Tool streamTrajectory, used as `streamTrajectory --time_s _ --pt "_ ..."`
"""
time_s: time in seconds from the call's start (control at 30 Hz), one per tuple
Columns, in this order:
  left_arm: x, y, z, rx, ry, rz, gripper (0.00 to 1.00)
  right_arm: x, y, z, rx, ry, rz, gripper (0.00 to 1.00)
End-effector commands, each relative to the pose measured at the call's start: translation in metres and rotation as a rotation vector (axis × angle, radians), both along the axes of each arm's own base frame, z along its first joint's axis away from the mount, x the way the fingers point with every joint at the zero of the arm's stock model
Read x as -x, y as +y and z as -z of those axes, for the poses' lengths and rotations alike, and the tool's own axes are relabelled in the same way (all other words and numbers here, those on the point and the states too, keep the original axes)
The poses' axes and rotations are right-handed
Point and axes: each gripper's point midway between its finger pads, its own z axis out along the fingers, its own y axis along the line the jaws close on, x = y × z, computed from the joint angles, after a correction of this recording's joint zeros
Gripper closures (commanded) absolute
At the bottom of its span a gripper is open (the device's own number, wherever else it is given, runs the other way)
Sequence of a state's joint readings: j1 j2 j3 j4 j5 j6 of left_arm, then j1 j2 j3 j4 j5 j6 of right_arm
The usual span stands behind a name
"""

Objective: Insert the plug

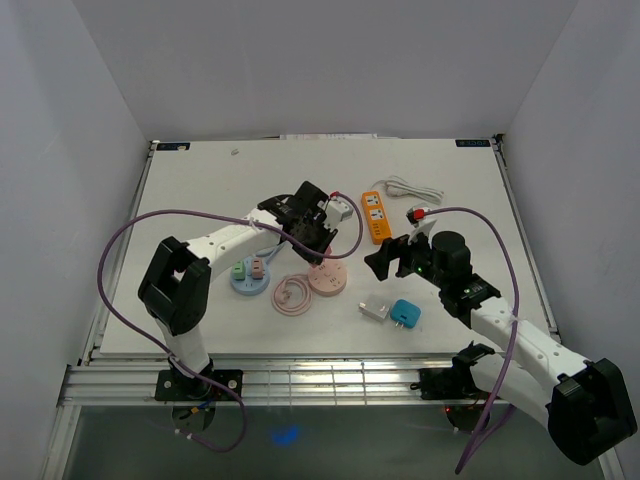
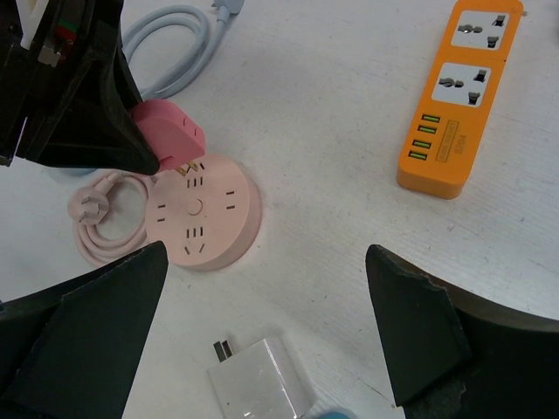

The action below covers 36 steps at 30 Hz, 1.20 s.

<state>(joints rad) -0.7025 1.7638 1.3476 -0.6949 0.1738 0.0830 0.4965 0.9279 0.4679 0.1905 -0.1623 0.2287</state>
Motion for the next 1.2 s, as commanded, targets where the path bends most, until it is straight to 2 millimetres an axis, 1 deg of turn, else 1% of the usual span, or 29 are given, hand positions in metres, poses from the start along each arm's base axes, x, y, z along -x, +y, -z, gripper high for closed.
streamTrajectory --time_s 0.0,0.13,0.27,0.47,0.67,0.9,1.03,1.07,1.1,1.17 --pt "-0.002 -0.001 0.003 0.0 -0.017 0.011 1.0 -0.001 0.001 -0.008 -0.032 -0.033 -0.007 0.0" --pt "0.001 -0.001 0.009 -0.006 0.001 0.018 1.0 -0.002 0.001 -0.008 -0.034 -0.031 -0.006 0.0" --pt "0.003 -0.003 0.008 0.007 0.011 0.024 1.0 -0.002 0.0 -0.008 -0.038 -0.028 -0.008 0.0" --pt "0.007 -0.003 0.013 0.008 0.03 0.036 1.0 -0.002 -0.001 -0.008 -0.04 -0.027 -0.008 0.0" --pt "0.009 0.001 0.012 -0.004 0.023 0.033 1.0 -0.003 -0.001 -0.008 -0.043 -0.024 -0.008 0.0" --pt "0.002 0.001 0.002 -0.001 -0.018 0.01 1.0 -0.003 -0.001 -0.007 -0.044 -0.019 -0.014 0.0" --pt "-0.007 -0.003 -0.013 0.027 -0.065 -0.001 1.0 -0.003 0.0 -0.008 -0.046 -0.022 -0.016 0.0" --pt "-0.006 -0.003 -0.014 0.03 -0.067 -0.001 1.0 -0.003 -0.001 -0.009 -0.047 -0.025 -0.013 0.0" --pt "-0.006 -0.002 -0.015 0.029 -0.07 0.001 1.0 -0.003 -0.001 -0.008 -0.046 -0.022 -0.016 0.03" --pt "-0.005 0.0 -0.017 0.027 -0.075 0.003 1.0 -0.002 -0.001 -0.009 -0.048 -0.023 -0.015 0.04"
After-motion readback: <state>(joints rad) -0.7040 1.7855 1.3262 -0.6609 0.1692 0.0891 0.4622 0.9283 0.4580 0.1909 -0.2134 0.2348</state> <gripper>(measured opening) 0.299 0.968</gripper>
